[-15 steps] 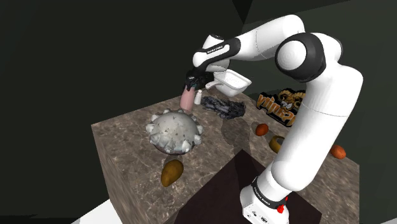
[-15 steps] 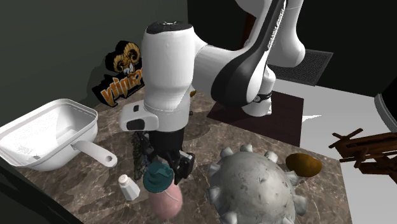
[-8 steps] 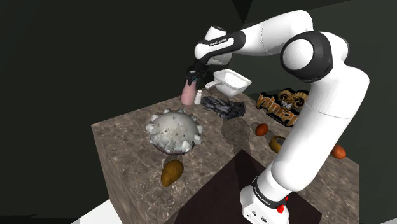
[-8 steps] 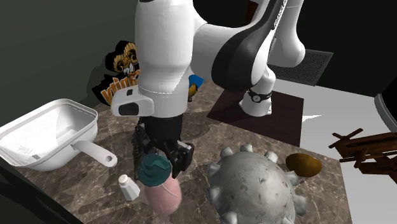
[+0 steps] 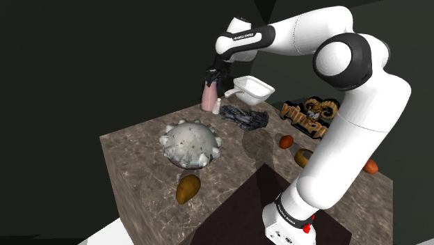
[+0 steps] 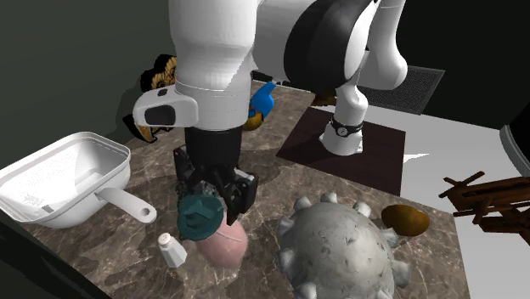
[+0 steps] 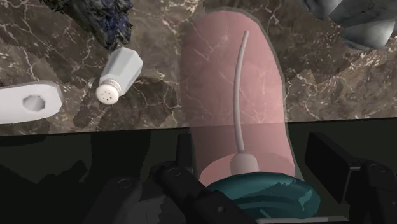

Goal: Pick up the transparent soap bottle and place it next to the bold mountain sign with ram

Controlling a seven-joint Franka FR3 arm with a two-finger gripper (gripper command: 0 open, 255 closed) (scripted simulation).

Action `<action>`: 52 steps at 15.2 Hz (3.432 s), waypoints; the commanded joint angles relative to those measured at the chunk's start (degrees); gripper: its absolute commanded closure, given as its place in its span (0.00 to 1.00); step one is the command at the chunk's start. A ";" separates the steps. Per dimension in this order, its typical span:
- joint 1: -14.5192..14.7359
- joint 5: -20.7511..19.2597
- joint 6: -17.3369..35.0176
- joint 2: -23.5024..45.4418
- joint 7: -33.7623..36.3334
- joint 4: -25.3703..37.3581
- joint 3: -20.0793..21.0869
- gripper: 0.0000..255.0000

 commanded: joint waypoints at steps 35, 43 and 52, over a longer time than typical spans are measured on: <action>-0.23 -1.02 -27.55 -1.49 1.40 26.13 -0.38 1.00; -0.66 -0.52 -34.83 1.05 1.37 35.90 -0.52 1.00; -3.04 0.30 -38.90 -0.10 -2.02 38.66 -1.84 1.00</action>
